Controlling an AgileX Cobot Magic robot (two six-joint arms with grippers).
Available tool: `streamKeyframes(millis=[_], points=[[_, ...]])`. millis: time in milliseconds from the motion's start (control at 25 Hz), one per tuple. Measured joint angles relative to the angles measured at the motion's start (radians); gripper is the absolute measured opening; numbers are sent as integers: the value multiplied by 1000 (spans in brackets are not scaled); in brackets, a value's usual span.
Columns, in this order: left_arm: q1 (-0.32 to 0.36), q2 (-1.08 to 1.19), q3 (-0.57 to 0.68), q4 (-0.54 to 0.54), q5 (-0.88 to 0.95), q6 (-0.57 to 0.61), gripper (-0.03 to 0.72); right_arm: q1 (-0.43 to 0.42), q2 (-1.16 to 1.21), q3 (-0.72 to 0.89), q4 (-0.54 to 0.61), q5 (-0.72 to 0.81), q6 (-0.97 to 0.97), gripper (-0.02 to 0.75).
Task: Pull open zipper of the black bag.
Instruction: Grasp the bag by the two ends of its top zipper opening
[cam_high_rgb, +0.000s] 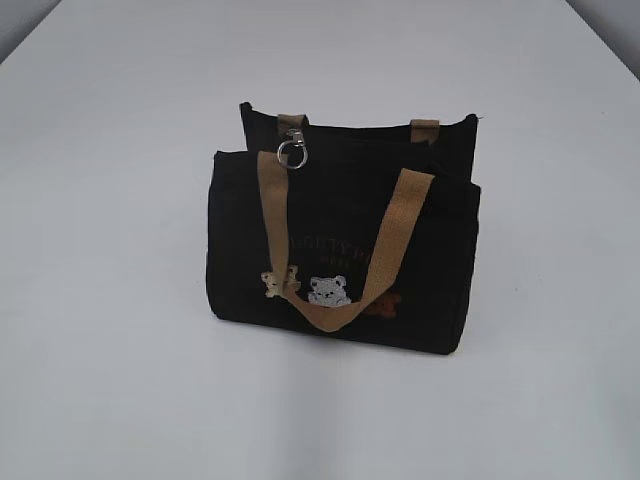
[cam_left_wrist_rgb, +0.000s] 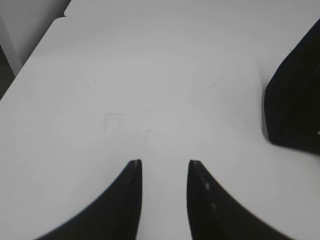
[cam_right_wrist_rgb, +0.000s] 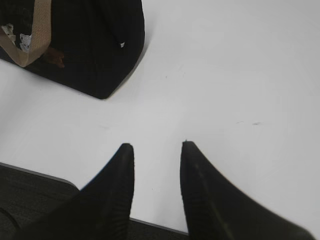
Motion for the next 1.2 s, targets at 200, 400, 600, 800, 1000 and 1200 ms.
streamKeyframes(millis=[200,400,600,800,1000,1200], points=[[0,0,0,0,0,0,235,0,0,0,0,0,0,255],[0,27,-5,-52,-11,10,235,0,0,0,0,0,0,255],[0,314,-14,-427,-335,421,243,0,0,0,0,0,0,255],[0,786,-27,-1054,-574,1242,273,0,0,0,0,0,0,255],[0,1221,-92,-1508,-422,1944,278,0,0,0,2,0,0,255],[-1,1500,-181,-1649,-259,2221,341,0,0,0,12,0,0,255]])
